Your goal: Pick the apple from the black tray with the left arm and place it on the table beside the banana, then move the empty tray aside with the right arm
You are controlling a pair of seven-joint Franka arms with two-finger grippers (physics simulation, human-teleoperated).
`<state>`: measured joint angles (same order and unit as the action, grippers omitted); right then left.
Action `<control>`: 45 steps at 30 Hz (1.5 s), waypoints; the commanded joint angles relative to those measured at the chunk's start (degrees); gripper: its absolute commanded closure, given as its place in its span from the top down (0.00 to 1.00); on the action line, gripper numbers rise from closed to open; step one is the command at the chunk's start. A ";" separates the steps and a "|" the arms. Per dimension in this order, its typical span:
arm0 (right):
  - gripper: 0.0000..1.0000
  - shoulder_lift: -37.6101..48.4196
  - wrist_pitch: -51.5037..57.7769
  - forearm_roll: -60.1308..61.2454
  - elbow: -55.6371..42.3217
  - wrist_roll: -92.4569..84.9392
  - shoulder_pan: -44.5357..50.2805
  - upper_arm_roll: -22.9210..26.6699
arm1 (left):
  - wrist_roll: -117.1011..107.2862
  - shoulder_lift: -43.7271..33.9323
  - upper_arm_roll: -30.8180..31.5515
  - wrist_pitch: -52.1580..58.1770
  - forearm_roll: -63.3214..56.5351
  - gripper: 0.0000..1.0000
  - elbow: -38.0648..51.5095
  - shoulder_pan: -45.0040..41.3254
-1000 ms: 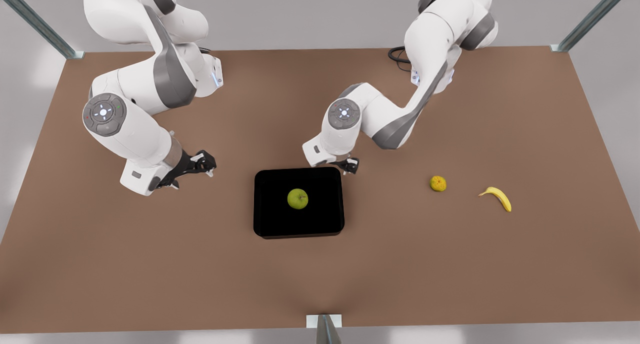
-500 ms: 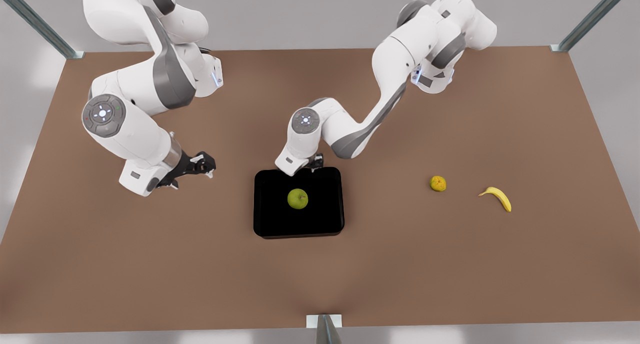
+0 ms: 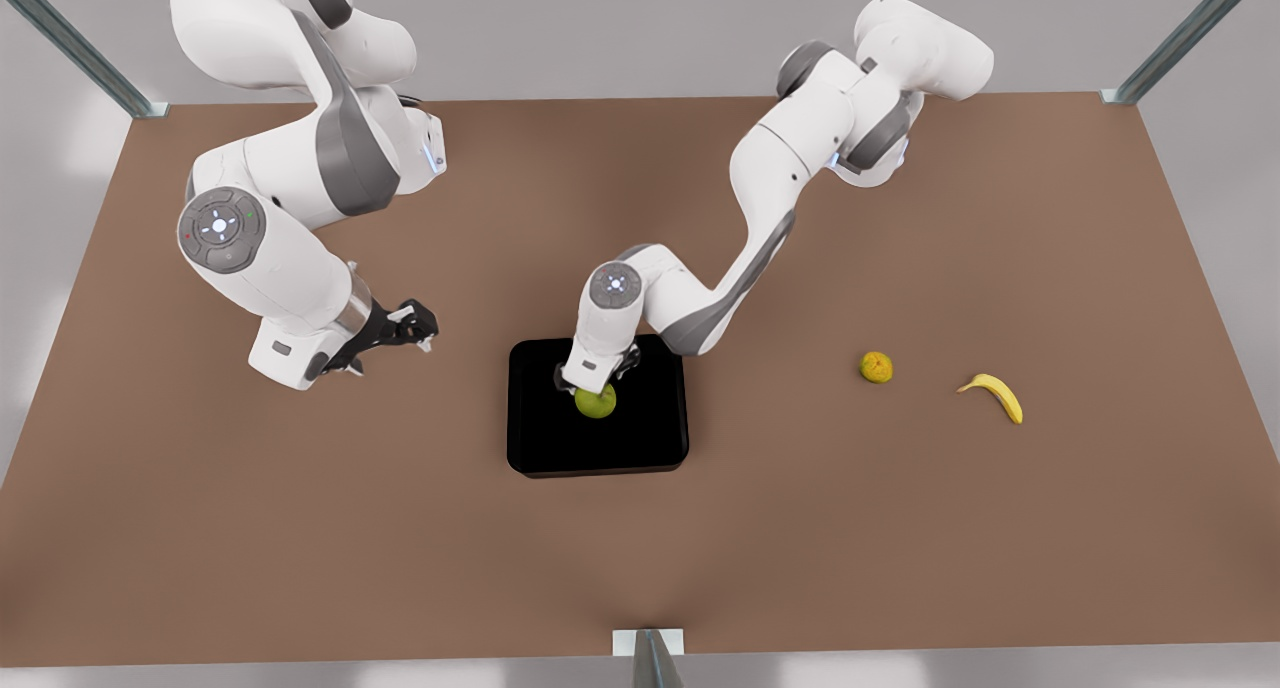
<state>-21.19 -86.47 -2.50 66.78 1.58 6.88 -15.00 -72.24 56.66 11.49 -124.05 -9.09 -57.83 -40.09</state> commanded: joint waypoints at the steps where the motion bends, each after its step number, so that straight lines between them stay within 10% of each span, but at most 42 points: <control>1: 1.00 0.09 2.18 -1.54 -0.07 -0.52 0.94 -0.12 | -8.88 0.64 -0.33 -3.04 -0.05 1.00 0.18 0.01; 45: 1.00 0.00 2.27 -1.37 -0.07 -1.49 -0.02 0.50 | 20.39 6.27 0.55 -8.84 0.91 1.00 0.27 1.15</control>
<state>-21.26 -84.26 -3.89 66.74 0.36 6.85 -14.45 -55.42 62.92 12.00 -131.75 -8.07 -57.70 -38.91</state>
